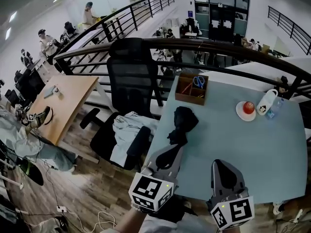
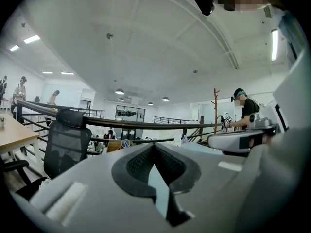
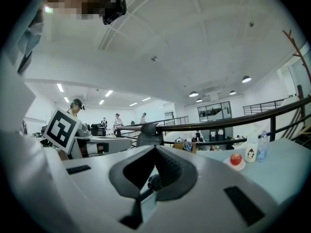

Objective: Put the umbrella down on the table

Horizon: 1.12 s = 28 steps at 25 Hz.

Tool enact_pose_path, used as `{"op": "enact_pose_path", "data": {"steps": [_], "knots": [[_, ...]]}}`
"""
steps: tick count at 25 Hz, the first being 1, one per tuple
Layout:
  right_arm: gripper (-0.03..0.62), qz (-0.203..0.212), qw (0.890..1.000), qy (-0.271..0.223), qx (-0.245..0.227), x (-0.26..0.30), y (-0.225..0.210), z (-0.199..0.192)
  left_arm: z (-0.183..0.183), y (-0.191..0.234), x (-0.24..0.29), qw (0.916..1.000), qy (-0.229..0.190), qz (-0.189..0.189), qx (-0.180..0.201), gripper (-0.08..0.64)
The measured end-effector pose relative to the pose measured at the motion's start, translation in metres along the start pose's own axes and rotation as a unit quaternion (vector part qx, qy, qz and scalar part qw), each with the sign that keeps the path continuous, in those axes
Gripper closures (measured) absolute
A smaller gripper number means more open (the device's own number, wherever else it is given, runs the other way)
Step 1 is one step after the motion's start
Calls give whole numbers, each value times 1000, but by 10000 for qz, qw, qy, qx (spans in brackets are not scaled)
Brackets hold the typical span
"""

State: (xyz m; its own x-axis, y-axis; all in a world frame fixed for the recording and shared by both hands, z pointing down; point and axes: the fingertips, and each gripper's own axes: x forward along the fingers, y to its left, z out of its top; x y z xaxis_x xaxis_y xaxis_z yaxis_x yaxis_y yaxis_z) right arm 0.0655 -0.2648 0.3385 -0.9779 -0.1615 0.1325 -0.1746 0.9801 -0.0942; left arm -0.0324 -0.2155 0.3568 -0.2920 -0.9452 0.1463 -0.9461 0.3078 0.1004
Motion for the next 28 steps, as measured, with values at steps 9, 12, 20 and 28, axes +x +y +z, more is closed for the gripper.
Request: {"op": "enact_pose_path", "data": {"steps": [9, 12, 20, 28], "knots": [[592, 21, 10000, -94, 17, -26, -2, 3, 6, -30, -12, 10000, -47, 0, 74, 555], [592, -13, 9998, -182, -3, -27, -2, 7, 9, -33, -16, 9999, -74, -33, 112, 555], [592, -123, 9995, -295, -30, -21, 9, 17, 21, -25, -24, 9996, -160, -150, 165, 555], [592, -195, 9992, -322, -122, -5, 28, 26, 24, -8, -32, 9993, -180, -288, 159, 555]]}}
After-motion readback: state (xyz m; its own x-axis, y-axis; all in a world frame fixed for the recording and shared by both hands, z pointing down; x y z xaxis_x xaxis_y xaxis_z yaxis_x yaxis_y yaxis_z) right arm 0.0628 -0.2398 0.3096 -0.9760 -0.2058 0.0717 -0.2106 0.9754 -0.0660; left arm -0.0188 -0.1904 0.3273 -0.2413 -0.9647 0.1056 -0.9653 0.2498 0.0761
